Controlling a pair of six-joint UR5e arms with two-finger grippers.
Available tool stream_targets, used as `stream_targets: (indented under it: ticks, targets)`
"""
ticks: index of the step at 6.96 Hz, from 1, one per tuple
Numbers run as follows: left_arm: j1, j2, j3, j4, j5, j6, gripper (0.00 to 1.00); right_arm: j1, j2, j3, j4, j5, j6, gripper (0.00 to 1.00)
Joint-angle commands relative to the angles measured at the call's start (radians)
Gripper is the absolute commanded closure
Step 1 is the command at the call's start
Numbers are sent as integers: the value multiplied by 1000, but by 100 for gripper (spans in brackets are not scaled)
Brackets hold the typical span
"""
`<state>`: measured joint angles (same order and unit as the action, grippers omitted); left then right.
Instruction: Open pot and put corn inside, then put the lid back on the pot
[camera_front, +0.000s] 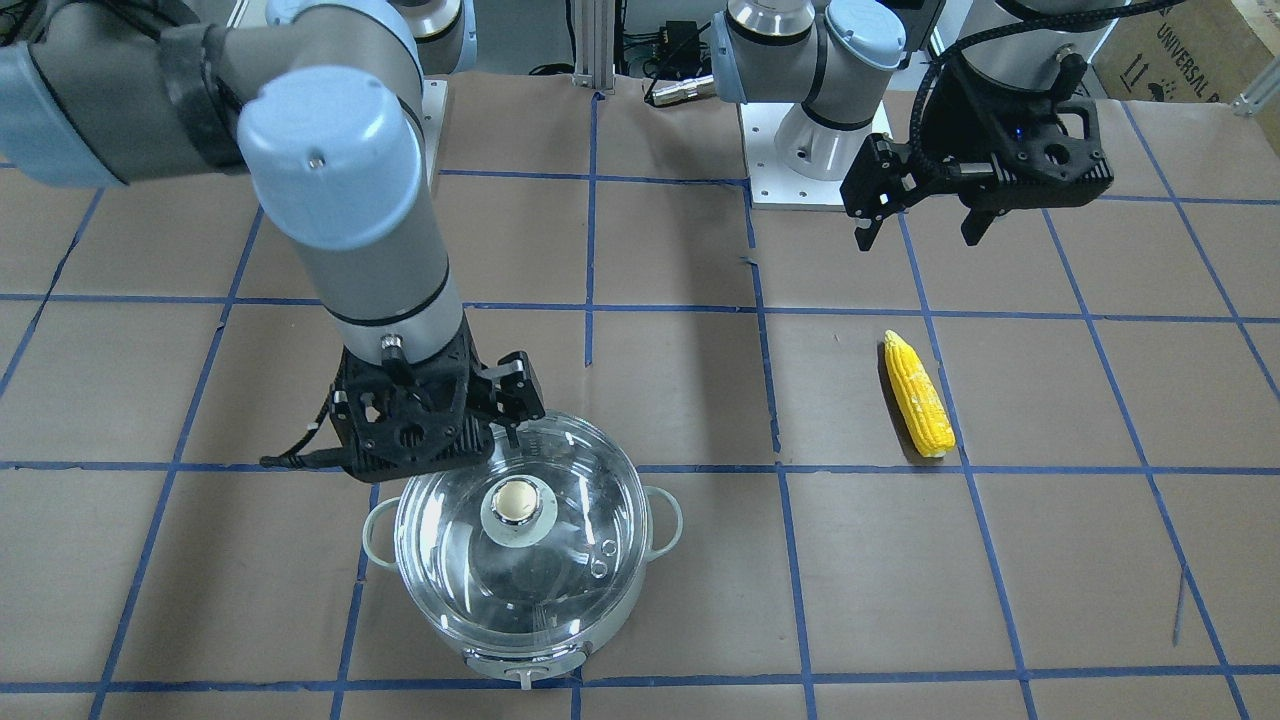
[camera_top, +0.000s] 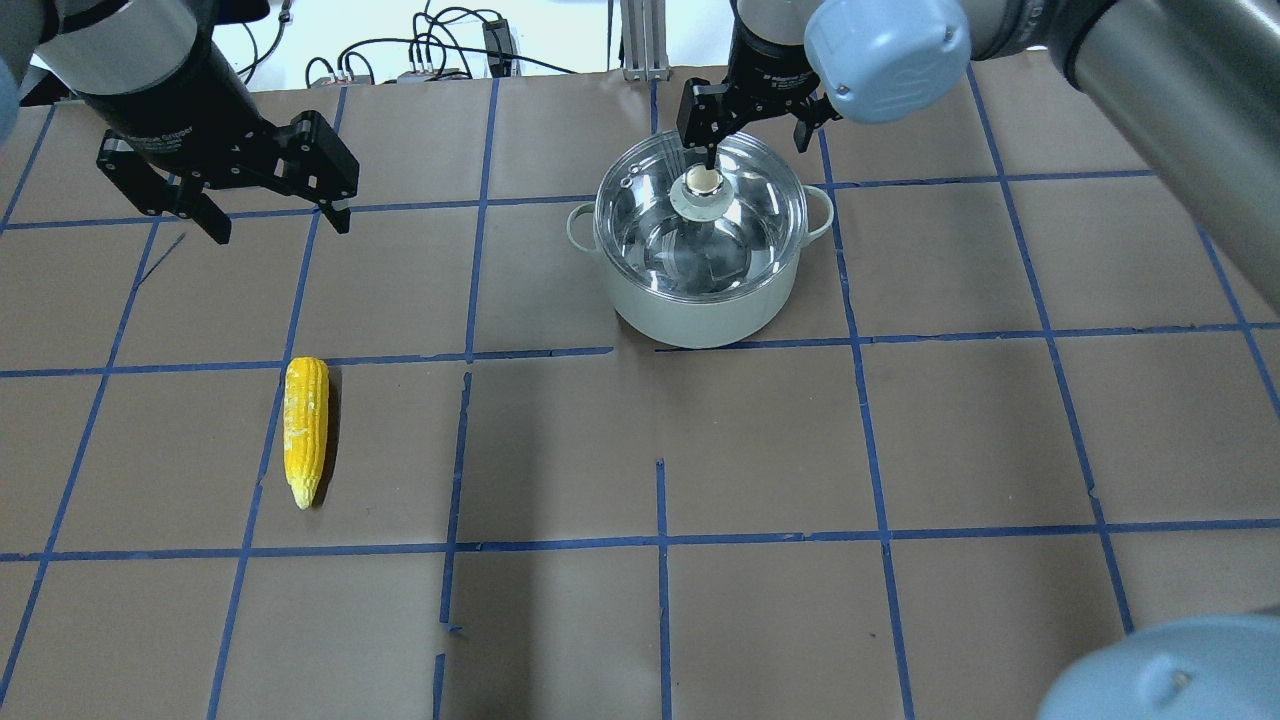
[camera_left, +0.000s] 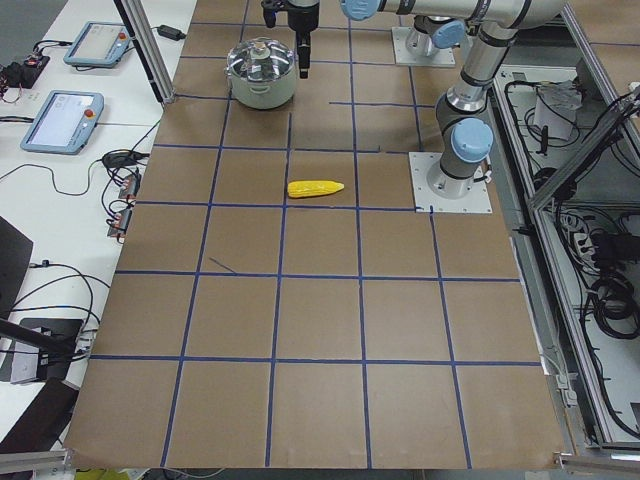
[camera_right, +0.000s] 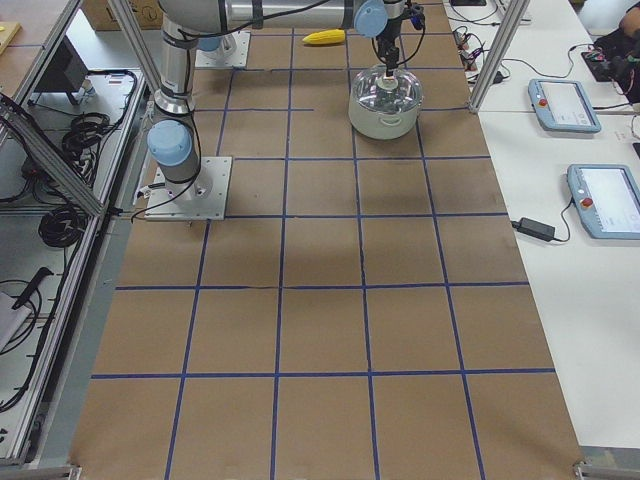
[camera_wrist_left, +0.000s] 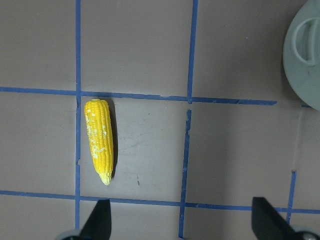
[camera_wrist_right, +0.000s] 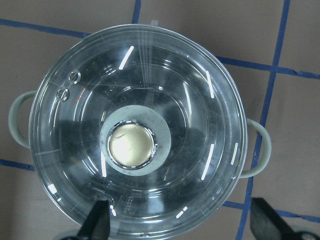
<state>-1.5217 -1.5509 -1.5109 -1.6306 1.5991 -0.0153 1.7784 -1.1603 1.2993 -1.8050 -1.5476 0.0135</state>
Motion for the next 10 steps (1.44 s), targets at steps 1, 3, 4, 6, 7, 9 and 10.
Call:
stream_targets:
  ticks: [1,3,4,6,7,9,10]
  targets:
    - [0,0,0,0,1,0,0,16,88,-21,-43,4,9,3]
    - [0,0,0,0,-1,0,0,18,113,-37,-62,4,10,3]
    - [0,0,0,-2,1,0,0,18,129,-57,-62,3,10,3]
    - [0,0,0,0,2,0,0,27,154,-78,-62,1,10,4]
    - [0,0,0,-2,4,0,0,29,160,-78,-63,3,11,4]
    - [0,0,0,-3,4,0,0,27,162,-80,-65,-5,7,31]
    - [0,0,0,-6,2,0,0,27,162,-80,-62,-8,3,50]
